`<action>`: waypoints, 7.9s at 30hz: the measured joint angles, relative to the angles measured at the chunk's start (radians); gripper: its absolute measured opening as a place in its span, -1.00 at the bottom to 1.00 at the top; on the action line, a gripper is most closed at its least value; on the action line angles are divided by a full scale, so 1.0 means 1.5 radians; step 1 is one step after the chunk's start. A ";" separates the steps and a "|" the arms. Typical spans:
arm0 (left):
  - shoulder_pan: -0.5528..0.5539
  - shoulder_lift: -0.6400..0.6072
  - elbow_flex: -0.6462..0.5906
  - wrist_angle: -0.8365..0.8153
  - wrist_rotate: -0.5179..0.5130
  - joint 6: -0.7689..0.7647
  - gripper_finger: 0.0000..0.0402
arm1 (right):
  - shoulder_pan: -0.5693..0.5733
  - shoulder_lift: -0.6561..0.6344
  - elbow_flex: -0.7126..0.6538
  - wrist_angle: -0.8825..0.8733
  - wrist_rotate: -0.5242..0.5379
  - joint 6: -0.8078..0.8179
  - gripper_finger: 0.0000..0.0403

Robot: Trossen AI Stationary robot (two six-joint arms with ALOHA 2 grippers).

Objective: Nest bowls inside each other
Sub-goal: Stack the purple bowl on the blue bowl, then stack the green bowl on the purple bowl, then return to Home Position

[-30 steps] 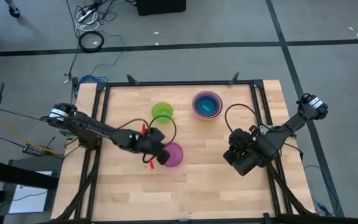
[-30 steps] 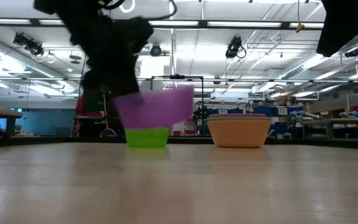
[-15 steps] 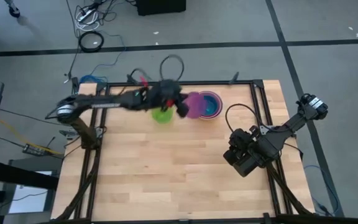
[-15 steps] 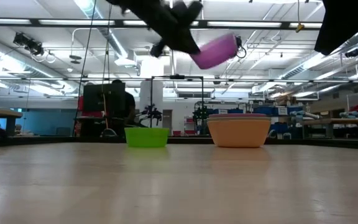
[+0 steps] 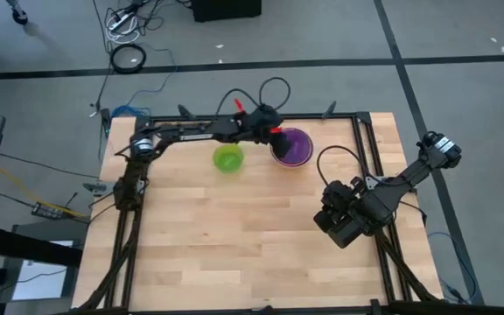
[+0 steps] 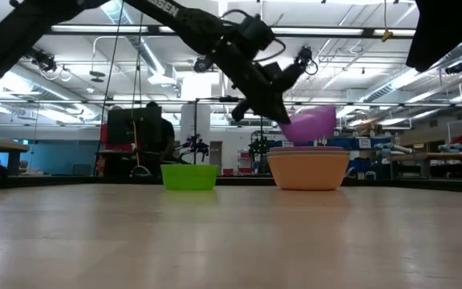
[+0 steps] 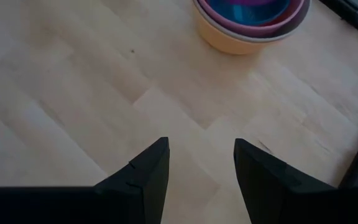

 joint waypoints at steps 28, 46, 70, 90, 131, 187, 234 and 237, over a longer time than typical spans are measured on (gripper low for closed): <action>0.073 -0.116 0.088 -0.498 -0.163 0.186 -0.21 | 0.018 0.000 0.000 0.035 -0.006 0.027 -0.18; 0.155 -0.261 -0.311 -0.301 0.060 0.183 -0.21 | 0.033 0.000 0.000 0.045 0.023 0.054 -0.18; 0.137 -0.241 -0.366 -0.295 -0.008 0.001 -0.21 | 0.006 0.000 0.000 0.055 0.029 0.016 -0.18; 0.129 -0.147 -0.364 -0.178 0.110 0.037 -0.95 | 0.006 0.000 0.000 0.058 0.024 0.005 -0.17; 0.068 0.025 -0.023 0.038 0.143 -0.039 -0.97 | 0.006 0.000 0.000 0.026 0.025 0.005 -0.17; -0.084 -0.421 -0.024 0.038 0.562 0.113 -0.48 | -0.094 -0.011 0.000 0.890 -0.204 -0.947 -0.17; -0.191 -1.387 -0.826 0.086 0.144 0.079 -0.49 | -0.257 -0.740 -0.303 0.831 -0.404 -1.050 -0.17; -0.191 -1.385 -0.835 0.076 0.150 0.089 -0.49 | -0.257 -0.794 -0.345 0.827 -0.373 -1.048 -0.17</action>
